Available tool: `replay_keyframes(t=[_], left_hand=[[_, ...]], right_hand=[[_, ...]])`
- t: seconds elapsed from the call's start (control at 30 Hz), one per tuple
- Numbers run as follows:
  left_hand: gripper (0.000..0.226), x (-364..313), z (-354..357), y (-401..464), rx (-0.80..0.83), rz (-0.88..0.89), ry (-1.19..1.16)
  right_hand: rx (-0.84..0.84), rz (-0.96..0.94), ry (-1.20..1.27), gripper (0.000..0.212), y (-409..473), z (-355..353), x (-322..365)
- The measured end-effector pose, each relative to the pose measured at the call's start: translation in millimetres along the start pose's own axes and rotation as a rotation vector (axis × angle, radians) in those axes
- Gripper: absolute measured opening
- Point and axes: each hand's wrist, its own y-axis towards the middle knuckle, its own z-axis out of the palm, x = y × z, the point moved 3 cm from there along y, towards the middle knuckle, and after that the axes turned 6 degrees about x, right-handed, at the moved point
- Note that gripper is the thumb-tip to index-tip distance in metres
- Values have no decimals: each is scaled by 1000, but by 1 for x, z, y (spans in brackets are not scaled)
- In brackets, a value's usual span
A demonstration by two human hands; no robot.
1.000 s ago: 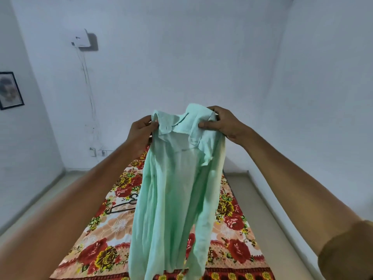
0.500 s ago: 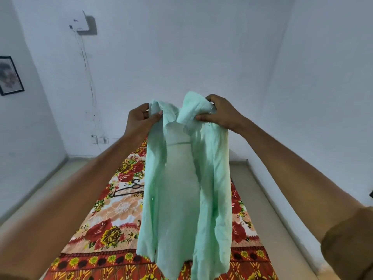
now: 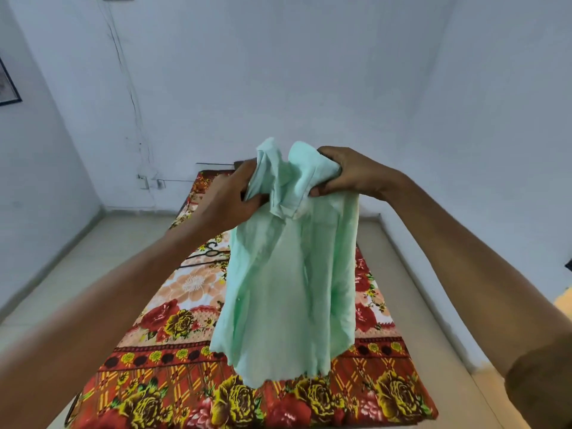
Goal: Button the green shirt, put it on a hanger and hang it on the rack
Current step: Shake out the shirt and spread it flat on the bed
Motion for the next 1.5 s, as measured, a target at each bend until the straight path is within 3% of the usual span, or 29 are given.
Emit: replay_keyframes(t=[0.17,0.33,0.43,0.5,0.67,0.9,1.2,1.37,1.5], left_hand=[[58,1,6,1,-76,-54,-40],[54,26,36,3,-27,-127,-57],[61,54,70,1,43,-167,-62],[66,80,97,1,102,-227,-51],[72,165,186,-2,317,-403,-78],[84,300,314,6,582,-588,-16],[89,449,461,-3,677,-755,-9],[76,527,529,-23,633,-828,-69],[72,565,568,-48,622,-918,-175]], right_hand=[[-60,15,-6,45,3,5,-1],[-63,73,-100,43,26,16,-29],[-44,144,-147,57,49,32,-65],[-29,167,-188,69,72,42,-98],[64,263,-212,69,136,78,-205],[158,339,-164,51,241,127,-373],[196,438,-149,73,343,208,-566],[203,492,-185,58,372,248,-643],[126,578,-235,63,367,287,-693]])
